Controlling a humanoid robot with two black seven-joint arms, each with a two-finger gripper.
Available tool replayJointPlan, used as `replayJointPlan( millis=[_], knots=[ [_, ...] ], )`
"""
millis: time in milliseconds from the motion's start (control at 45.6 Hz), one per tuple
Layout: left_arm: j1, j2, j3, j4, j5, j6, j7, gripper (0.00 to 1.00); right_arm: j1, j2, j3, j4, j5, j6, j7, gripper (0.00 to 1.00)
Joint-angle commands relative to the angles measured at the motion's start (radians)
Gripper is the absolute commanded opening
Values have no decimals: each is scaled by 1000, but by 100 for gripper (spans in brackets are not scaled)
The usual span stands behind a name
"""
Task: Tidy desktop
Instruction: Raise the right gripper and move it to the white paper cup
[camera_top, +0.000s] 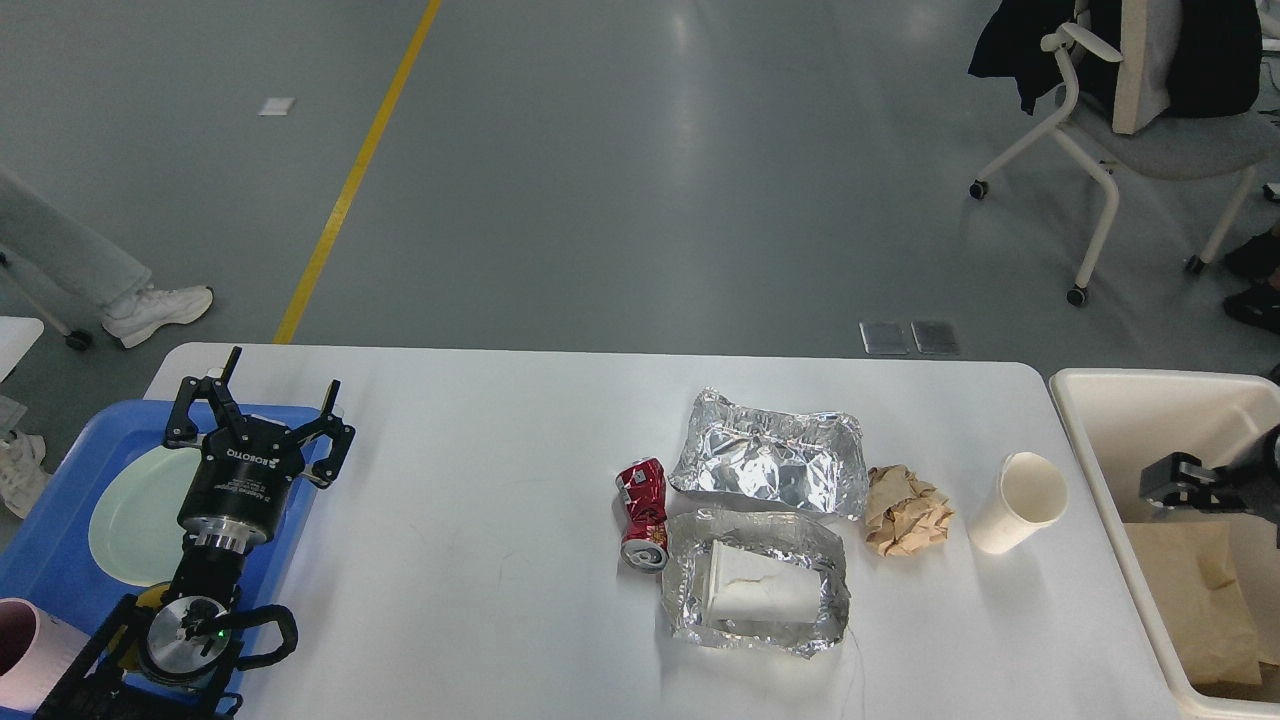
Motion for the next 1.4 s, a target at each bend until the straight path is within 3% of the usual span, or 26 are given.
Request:
replayJointPlan(
  millis=[0, 153, 438, 504, 679, 1008, 1381],
  knots=[
    [0, 0, 0, 0, 0, 0, 0, 96, 166, 104, -21, 11, 0, 259, 0, 100],
    [0, 0, 0, 0, 0, 0, 0, 96, 358, 195, -21, 132, 3, 340, 2, 100],
    [0, 0, 0, 0, 0, 0, -2, 96, 645, 294, -7, 372, 54, 316, 5, 100],
    [0, 0, 0, 0, 0, 0, -2, 96, 668, 329, -7, 396, 76, 263, 5, 100],
    [-2, -1, 0, 0, 0, 0, 0, 96, 666, 339, -28, 429, 76, 149, 3, 99],
    [0, -1, 0, 0, 0, 0, 0, 96, 591, 299, -32, 407, 73, 130, 3, 100],
    [0, 0, 0, 0, 0, 0, -2, 96, 262, 265, -19, 239, 80, -52, 2, 100]
  ],
)
